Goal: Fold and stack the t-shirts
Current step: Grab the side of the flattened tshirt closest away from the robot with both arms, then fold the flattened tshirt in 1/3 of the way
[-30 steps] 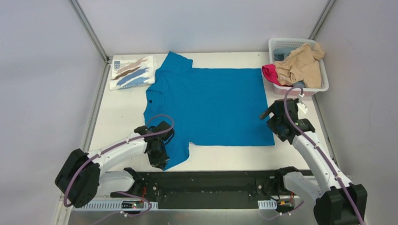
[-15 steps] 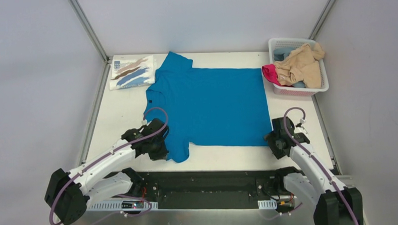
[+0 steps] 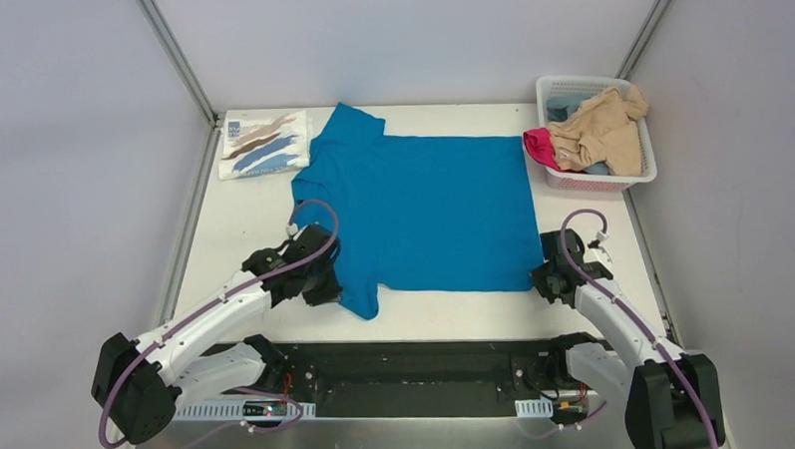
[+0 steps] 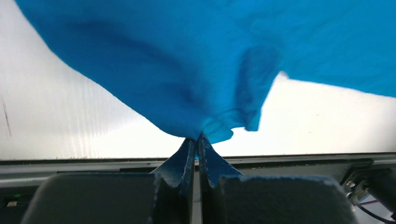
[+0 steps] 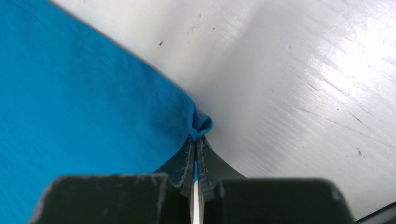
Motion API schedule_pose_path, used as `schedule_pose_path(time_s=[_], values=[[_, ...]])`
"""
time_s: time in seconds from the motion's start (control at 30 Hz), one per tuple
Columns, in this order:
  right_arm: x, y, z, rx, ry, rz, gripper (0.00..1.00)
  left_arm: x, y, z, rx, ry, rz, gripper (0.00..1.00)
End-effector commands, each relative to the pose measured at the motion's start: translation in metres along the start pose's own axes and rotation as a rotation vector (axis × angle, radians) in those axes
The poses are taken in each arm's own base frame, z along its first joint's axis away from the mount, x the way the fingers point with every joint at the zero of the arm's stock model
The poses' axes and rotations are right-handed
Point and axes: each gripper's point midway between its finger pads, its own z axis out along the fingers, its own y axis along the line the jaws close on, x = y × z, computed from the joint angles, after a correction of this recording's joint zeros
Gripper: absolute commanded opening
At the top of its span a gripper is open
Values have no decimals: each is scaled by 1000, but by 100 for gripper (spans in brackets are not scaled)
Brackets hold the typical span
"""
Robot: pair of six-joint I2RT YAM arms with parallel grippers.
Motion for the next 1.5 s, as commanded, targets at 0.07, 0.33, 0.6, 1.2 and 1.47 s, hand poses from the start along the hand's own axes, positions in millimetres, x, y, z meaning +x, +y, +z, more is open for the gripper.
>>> schedule_pose_path(time_s=[0.07,0.33,0.6,1.2,1.47], values=[[-5,24,-13,-68,31,-86,0,-49,-43,-17,80,-151,87,0],[-10,75,-30,-155,111,-203,0,-106,-76,-29,91,-281,106,0],[-47,111,-35,-147,-2,-219,0,-171,-74,-18,68,-337,14,0],[-81,136,-15,-84,-60,-225,0,-248,-53,-29,-48,-557,113,0],[-85,136,-12,-85,-71,-230,0,-270,-46,-25,-79,-613,166,0]])
